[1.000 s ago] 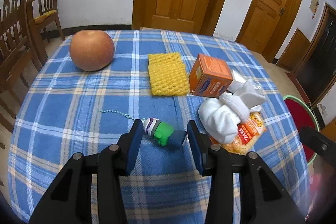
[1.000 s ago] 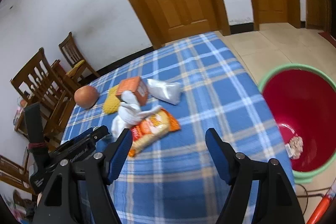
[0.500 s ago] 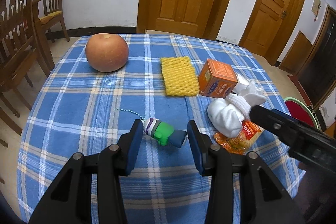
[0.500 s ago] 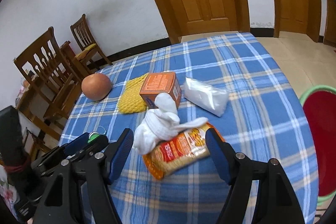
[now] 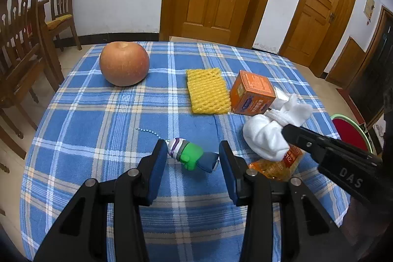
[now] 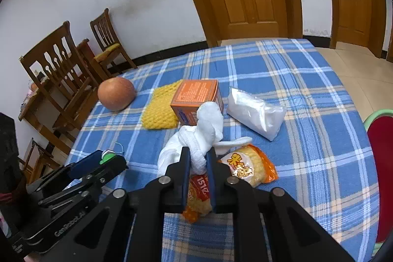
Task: Collect trash
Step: 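Grasp the green toy bottle with the left gripper while the right gripper grasps the white cloth, then carry the white cloth and green toy bottle over the red bucket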
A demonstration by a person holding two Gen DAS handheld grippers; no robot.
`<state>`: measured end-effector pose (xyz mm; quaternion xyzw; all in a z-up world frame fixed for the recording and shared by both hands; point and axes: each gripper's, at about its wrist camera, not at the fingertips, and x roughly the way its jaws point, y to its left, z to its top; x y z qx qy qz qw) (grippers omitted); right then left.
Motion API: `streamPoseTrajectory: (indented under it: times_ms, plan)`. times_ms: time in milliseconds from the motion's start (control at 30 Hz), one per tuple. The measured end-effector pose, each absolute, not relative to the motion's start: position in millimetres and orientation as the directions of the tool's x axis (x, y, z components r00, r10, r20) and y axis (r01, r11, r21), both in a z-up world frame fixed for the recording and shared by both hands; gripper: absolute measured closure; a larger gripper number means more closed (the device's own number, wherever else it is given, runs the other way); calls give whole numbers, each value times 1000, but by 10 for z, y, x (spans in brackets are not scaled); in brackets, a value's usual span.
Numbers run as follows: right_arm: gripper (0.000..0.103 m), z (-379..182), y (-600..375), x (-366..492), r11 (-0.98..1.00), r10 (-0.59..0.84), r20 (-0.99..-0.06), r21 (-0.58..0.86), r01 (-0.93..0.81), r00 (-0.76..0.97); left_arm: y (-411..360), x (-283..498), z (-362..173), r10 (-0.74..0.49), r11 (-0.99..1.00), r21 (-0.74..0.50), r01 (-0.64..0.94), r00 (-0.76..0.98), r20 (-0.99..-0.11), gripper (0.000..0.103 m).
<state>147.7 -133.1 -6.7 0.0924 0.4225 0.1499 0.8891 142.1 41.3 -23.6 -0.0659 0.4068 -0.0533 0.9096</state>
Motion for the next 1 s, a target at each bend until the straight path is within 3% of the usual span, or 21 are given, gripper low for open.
streamPoseTrajectory:
  times_ms: [500,1000]
  plan:
    - [89,304,-1693,1066,926,355,-636,338,-167,685,196,1287,-16,-186,981,-169,92,684,-705,59]
    - [88,472,-2464,495,933,235,-606,359,-2,760,-389,1085,292,-323,946,-205,252,674,-665,59]
